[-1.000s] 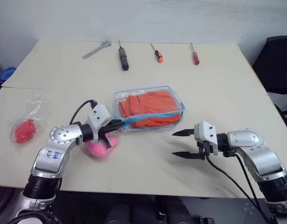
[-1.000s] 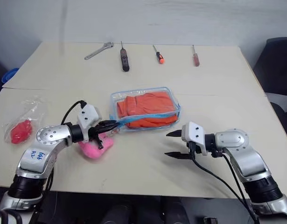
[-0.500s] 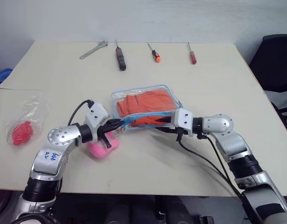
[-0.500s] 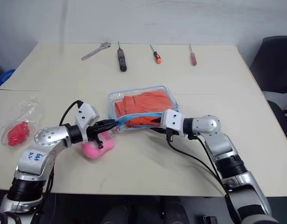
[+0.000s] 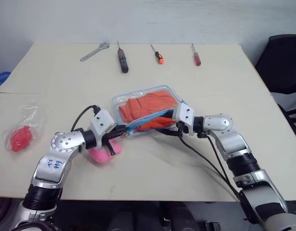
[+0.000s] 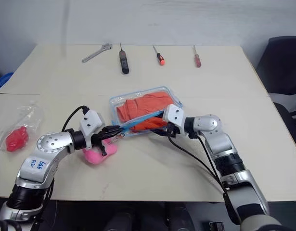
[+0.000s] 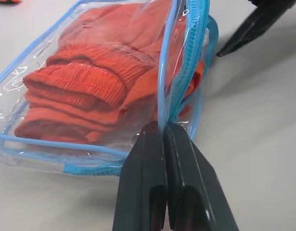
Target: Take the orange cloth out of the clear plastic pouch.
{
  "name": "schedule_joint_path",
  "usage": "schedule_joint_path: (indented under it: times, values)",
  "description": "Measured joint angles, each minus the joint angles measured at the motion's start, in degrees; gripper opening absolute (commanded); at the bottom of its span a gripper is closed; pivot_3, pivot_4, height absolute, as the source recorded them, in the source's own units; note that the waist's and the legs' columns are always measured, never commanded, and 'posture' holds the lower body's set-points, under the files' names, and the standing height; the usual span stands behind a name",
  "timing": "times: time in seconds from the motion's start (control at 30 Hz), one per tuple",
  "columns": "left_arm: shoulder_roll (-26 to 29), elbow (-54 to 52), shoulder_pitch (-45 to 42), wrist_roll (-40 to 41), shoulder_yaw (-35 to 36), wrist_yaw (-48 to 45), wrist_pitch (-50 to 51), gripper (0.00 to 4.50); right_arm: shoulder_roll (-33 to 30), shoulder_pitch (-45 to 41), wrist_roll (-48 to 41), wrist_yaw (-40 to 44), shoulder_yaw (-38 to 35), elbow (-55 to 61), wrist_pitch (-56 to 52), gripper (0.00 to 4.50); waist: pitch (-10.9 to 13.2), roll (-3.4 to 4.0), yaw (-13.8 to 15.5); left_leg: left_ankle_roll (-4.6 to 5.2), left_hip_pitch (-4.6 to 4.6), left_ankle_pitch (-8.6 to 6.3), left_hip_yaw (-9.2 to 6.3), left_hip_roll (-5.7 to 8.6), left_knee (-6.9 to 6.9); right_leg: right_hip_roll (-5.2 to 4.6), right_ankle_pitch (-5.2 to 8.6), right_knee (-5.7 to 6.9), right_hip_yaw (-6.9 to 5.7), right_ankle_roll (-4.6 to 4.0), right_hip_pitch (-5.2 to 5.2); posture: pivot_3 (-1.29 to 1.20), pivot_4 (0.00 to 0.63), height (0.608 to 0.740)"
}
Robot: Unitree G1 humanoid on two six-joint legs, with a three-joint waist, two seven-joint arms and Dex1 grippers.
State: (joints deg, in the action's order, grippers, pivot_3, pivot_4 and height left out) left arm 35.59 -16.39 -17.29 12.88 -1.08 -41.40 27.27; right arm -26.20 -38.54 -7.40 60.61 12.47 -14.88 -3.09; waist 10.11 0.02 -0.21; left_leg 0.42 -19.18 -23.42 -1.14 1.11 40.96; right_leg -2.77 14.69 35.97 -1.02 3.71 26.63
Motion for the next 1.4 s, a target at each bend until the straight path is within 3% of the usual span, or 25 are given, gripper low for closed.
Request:
schedule_joint_path:
  times: [0.03,0.23,0.63,1.07,1.4]
  values:
    - [0.28,0.0,0.07,-0.15,-0.02,-0.02,-0.25,0.0,-0.01,-0.16,-0.49,0.25,-0.02,0.23,-0.63,1.52,0.0,0.0,0.0,0.0,0.0,0.0,0.0,0.0,0.0,0.0,0.0,0.0,0.0,0.0,0.0,0.0,0.15,0.74]
    - [0.92,0.07,0.66,-1.18,-0.19,-0.1,-1.71,0.0,-0.13,-1.09,0.22,0.14,0.03,-0.52,-0.65,1.52,0.0,0.0,0.0,0.0,0.0,0.0,0.0,0.0,-0.01,0.0,0.0,0.0,0.0,0.0,0.0,0.0,0.15,0.74]
    - [0.94,0.11,-0.06,-1.35,-0.2,-0.17,-1.83,0.0,-0.68,-3.72,12.78,-4.56,3.45,-10.59,18.37,1.52,0.0,0.0,-0.08,0.0,0.0,0.0,0.01,0.0,-0.01,0.0,0.0,-0.01,0.0,0.0,0.0,0.0,0.15,0.74]
    - [0.94,0.91,-1.24,-1.38,-0.29,-0.61,-1.83,0.0,0.1,-2.73,10.97,-1.11,3.63,-8.69,19.43,1.52,0.0,0.0,-0.06,0.0,-0.01,0.0,0.0,0.0,-0.01,0.0,0.0,0.0,0.0,0.0,0.0,0.0,0.15,0.74]
    - [0.91,0.9,-1.63,-1.39,-0.85,-0.76,-1.74,0.0,1.37,-5.86,21.08,-10.69,5.98,-14.82,23.36,1.52,0.0,0.0,-0.15,0.0,0.0,0.0,0.01,0.0,-0.01,0.0,0.0,0.01,0.0,0.0,0.0,0.0,0.15,0.74]
